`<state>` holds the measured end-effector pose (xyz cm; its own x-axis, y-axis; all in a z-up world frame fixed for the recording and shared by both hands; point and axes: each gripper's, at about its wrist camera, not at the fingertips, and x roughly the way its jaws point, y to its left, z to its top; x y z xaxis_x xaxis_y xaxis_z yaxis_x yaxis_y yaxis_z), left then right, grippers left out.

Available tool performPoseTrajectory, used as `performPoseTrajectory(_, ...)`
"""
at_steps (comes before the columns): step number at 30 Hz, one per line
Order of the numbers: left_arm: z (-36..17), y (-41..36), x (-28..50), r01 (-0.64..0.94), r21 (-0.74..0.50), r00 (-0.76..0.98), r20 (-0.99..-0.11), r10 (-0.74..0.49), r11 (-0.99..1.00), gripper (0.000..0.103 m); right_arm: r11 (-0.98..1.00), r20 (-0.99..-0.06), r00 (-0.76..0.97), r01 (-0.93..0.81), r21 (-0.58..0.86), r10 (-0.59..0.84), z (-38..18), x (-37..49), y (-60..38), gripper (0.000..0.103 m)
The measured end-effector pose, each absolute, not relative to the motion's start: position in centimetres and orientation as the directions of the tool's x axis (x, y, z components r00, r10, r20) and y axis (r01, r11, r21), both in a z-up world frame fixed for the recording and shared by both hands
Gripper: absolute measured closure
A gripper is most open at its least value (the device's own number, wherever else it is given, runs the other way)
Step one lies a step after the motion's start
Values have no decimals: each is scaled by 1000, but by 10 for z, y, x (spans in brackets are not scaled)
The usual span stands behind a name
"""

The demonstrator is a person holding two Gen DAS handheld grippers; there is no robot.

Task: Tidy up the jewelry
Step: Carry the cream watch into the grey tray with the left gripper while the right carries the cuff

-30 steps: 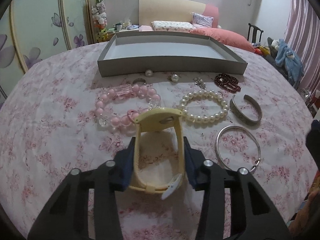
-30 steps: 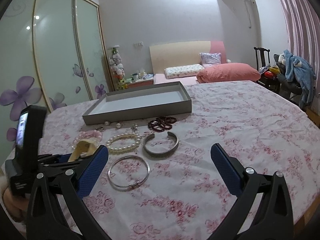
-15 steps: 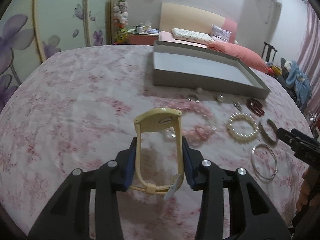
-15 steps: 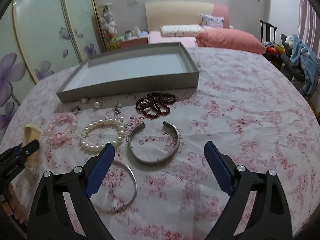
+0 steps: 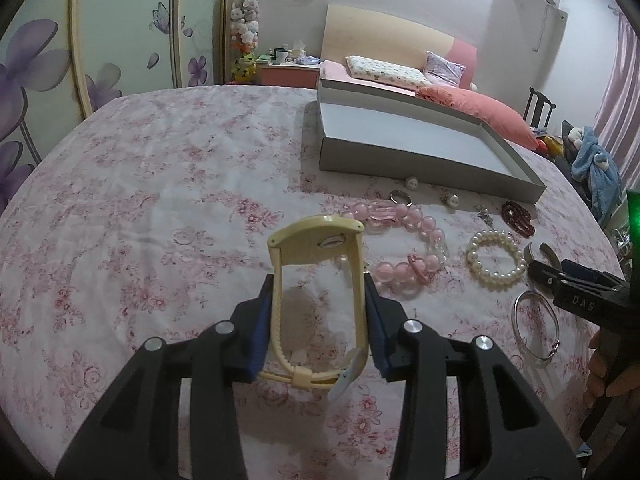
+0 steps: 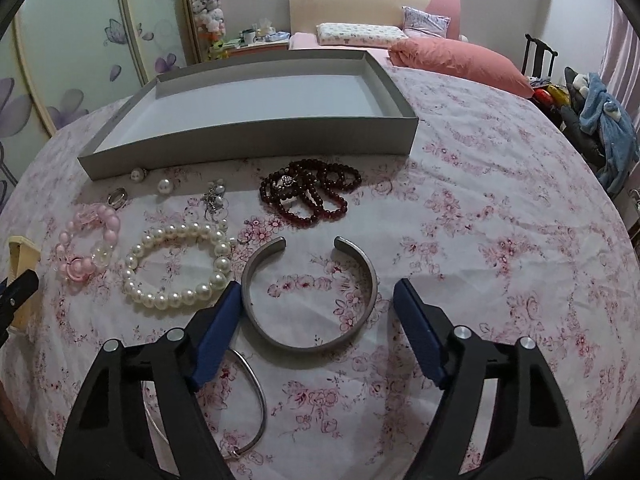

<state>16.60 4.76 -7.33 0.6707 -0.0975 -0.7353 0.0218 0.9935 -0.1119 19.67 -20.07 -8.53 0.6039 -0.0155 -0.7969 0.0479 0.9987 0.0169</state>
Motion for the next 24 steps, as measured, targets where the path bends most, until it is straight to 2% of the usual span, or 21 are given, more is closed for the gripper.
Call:
performPoseTrajectory(1, -73, 47, 166, 23, -113, 670, -735, -99, 993, 62, 999, -795, 607, 43, 17, -13, -85, 197, -200, 36)
performPoseTrajectory(10, -65, 46, 163, 31, -114, 689, -717, -104, 993, 62, 998, -759, 651, 27, 59, 28, -78, 189, -205, 36)
performPoseTrajectory(24, -14, 22, 173, 42, -57, 832, -550, -66, 998, 62, 999, -405, 914, 9, 48, 12, -3, 163, -204, 36)
